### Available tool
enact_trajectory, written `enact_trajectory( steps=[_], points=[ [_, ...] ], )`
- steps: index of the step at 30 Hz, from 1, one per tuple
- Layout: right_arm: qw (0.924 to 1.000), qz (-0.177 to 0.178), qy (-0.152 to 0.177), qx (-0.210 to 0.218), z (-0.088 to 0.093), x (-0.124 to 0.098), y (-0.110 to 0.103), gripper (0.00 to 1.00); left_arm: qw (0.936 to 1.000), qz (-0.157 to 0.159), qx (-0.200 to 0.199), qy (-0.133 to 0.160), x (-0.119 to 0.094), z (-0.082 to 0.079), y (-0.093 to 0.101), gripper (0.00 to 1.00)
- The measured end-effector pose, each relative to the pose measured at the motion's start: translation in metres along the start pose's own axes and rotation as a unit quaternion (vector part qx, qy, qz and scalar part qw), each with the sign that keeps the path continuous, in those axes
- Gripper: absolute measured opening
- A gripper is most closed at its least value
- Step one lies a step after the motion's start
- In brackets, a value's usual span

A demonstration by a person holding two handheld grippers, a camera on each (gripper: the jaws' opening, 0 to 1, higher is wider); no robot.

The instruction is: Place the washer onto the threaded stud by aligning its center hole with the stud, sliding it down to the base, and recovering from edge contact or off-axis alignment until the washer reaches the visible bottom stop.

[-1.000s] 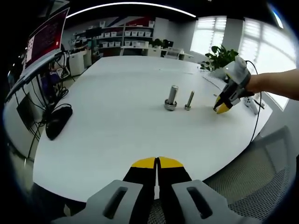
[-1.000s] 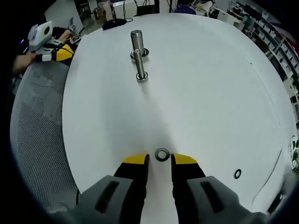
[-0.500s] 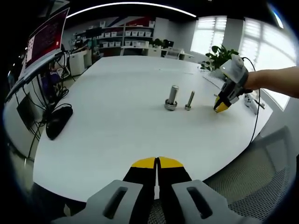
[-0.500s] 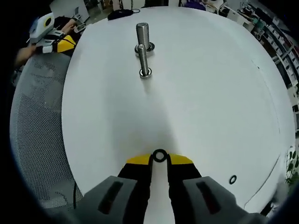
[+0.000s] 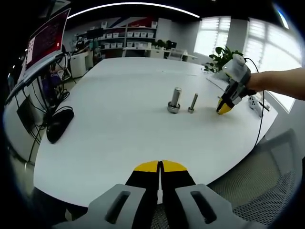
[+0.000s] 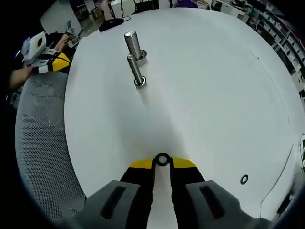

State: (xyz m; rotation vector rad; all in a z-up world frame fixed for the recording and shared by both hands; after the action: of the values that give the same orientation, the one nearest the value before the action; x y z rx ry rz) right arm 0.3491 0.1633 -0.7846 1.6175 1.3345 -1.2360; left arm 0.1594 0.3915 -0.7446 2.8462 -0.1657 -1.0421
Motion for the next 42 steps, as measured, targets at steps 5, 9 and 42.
enact_trajectory(
  steps=[5,9,42],
  points=[
    [0.9996,-0.003,0.025,-0.016,-0.022,-0.007,-0.011,0.14,1.0000,0.000,0.000,0.000,0.000,0.000,0.000,0.00],
    [0.9984,-0.003,0.042,-0.038,-0.043,-0.011,-0.018,0.14,1.0000,-0.001,0.000,-0.003,0.000,0.001,0.000,0.00],
    [0.9880,-0.001,0.070,-0.138,-0.117,-0.018,-0.038,0.14,1.0000,-0.001,0.000,0.002,0.000,-0.001,0.000,0.00]
  ],
)
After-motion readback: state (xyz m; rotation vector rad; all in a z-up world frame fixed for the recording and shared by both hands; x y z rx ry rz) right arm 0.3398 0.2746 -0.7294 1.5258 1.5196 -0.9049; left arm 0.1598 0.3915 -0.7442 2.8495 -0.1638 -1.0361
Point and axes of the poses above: the point that each gripper's makers call its tool centre point, and the gripper's own axes: x roughly forward along the fingers, y roughly to its right, z roughly out of its underside, the point moved 1 cm from there along -x, roughly backward along the fingers, and after that the axes turned 1 degree about x, right-handed, at the moved point
